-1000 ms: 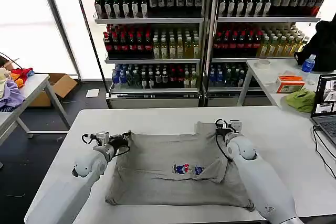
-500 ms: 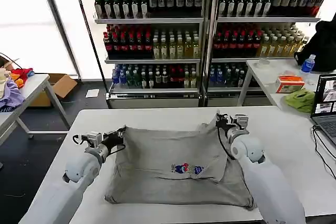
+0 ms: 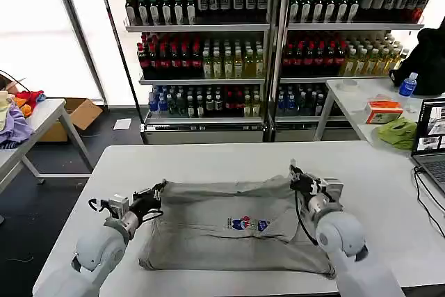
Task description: Fold and organize the clothes.
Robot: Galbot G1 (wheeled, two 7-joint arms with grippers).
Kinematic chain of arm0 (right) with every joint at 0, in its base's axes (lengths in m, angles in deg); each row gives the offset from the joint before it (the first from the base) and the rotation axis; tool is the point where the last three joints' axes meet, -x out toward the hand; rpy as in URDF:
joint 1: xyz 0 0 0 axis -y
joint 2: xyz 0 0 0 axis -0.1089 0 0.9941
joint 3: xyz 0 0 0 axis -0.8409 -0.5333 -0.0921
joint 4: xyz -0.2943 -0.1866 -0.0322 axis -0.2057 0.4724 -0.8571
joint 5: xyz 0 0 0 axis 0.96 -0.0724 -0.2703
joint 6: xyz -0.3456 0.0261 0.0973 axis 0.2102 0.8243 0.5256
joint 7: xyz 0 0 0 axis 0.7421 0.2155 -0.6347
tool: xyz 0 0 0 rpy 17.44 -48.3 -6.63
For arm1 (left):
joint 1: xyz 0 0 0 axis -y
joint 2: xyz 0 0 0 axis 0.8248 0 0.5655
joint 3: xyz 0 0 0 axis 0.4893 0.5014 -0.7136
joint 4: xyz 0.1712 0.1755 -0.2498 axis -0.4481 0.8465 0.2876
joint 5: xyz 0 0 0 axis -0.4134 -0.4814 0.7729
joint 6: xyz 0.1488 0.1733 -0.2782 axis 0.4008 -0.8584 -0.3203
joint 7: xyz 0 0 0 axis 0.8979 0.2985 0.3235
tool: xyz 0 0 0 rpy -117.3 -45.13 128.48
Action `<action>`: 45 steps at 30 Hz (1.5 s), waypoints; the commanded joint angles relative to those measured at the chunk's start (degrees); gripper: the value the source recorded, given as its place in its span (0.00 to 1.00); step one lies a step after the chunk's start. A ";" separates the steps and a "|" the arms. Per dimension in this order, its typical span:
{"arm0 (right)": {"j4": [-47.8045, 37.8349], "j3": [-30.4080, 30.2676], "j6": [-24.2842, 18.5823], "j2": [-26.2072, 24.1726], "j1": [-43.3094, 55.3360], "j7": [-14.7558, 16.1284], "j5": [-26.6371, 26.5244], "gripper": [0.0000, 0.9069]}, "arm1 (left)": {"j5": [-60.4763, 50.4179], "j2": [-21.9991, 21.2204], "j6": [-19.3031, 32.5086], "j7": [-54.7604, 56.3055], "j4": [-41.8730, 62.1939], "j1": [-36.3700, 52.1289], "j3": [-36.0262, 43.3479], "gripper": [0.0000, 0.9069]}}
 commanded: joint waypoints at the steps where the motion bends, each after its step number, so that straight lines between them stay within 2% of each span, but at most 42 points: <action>1: 7.89 8.84 -1.30 0.33 -17.72 -0.28 1.29 0.00 | -3.58 0.26 0.95 -0.81 -4.24 -9.38 -2.90 0.00; 16: 8.89 9.32 -1.78 -1.07 -24.50 -1.66 5.53 0.00 | -6.88 0.13 1.42 -2.35 -3.52 -13.20 -4.96 0.00; 22: 6.72 6.11 -3.18 -0.44 -23.89 -1.39 8.59 0.00 | -7.58 -0.30 1.52 -2.66 -2.80 -13.48 -4.86 0.01; 23: 6.41 5.70 -3.33 -0.38 -23.75 -1.37 8.84 0.00 | -7.67 -0.34 1.65 -2.68 -2.67 -13.56 -4.85 0.10; 25: 5.73 4.73 -3.72 0.02 -23.22 -1.28 9.50 0.00 | -8.11 -0.64 2.00 -2.85 -2.11 -13.61 -4.81 0.64; 27: 4.99 3.88 -4.03 0.24 -22.79 -1.20 10.36 0.00 | -8.42 -0.87 2.30 -2.88 -1.58 -13.35 -4.58 1.00; 30: 3.88 2.88 -4.58 0.57 -22.25 -0.62 12.06 0.00 | -8.83 -1.29 2.34 -2.74 -1.23 -12.79 -4.27 1.00; 31: 3.58 2.64 -4.72 0.68 -22.18 -0.69 12.44 0.13 | -8.91 -1.38 2.36 -2.73 -1.25 -12.66 -4.20 1.00; 32: 3.24 2.47 -4.83 0.89 -22.07 -0.86 13.11 0.34 | -8.94 -1.43 2.36 -2.63 -1.58 -12.48 -4.17 1.00; 33: 3.06 2.46 -4.84 1.02 -22.01 -0.95 13.32 1.00 | -9.05 -1.43 2.36 -2.57 -1.90 -12.44 -4.24 1.00; 40: 3.36 2.97 -5.42 1.07 -22.85 -1.36 14.62 1.00 | -9.03 -1.39 0.62 -1.14 -7.88 -13.44 -5.66 1.00; 45: 7.79 5.85 -5.80 0.96 -24.32 -1.60 12.45 1.00 | -9.83 -2.63 -0.58 0.36 -11.42 -15.60 -7.38 1.00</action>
